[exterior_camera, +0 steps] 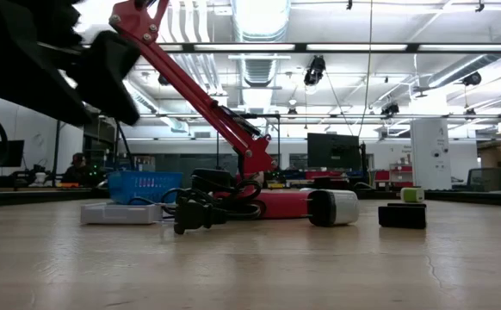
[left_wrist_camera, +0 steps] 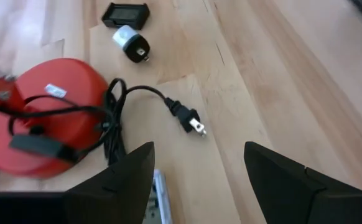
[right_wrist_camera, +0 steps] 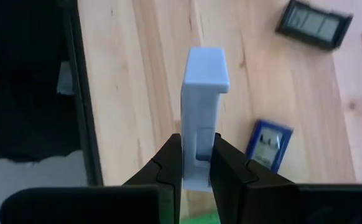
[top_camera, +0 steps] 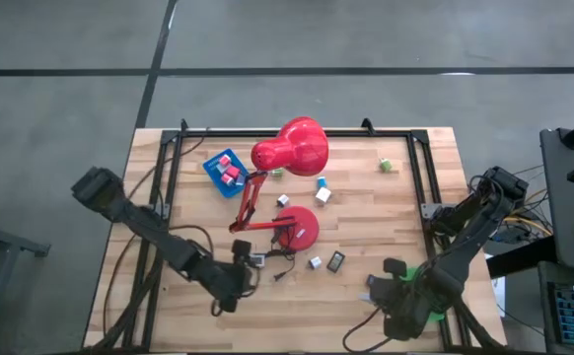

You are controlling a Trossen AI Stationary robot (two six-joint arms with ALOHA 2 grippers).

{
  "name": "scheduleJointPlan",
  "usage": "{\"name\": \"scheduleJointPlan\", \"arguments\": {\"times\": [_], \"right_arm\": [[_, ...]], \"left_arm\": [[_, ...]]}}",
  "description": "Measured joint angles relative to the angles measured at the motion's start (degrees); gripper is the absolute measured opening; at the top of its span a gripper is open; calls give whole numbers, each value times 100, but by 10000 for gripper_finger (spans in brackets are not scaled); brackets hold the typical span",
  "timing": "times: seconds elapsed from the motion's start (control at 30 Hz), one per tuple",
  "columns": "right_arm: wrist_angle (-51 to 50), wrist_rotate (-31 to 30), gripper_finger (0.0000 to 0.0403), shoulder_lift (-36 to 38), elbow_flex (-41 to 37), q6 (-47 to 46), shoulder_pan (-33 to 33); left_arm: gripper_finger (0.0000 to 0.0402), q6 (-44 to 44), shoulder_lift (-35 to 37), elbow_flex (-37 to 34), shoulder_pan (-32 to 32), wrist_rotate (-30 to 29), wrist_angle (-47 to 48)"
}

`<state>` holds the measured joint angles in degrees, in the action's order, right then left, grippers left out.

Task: Pick & Place Office items
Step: Put the top white digital clock into the green bin

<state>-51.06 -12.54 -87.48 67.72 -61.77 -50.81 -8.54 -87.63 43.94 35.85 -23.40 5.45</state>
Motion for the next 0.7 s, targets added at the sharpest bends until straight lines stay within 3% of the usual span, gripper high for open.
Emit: {"name": "scheduleJointPlan", "arguments": {"times": [0.33,0.7], "right_arm": [[-625,874,48,2,112,-795,-24],[-829,2193,48,2,-65,-1746,-60]], "left_arm": [[250,-548,1128,-1162,498,-607,-528],[250,-590,1469,-1622,571,-643,-933]]}}
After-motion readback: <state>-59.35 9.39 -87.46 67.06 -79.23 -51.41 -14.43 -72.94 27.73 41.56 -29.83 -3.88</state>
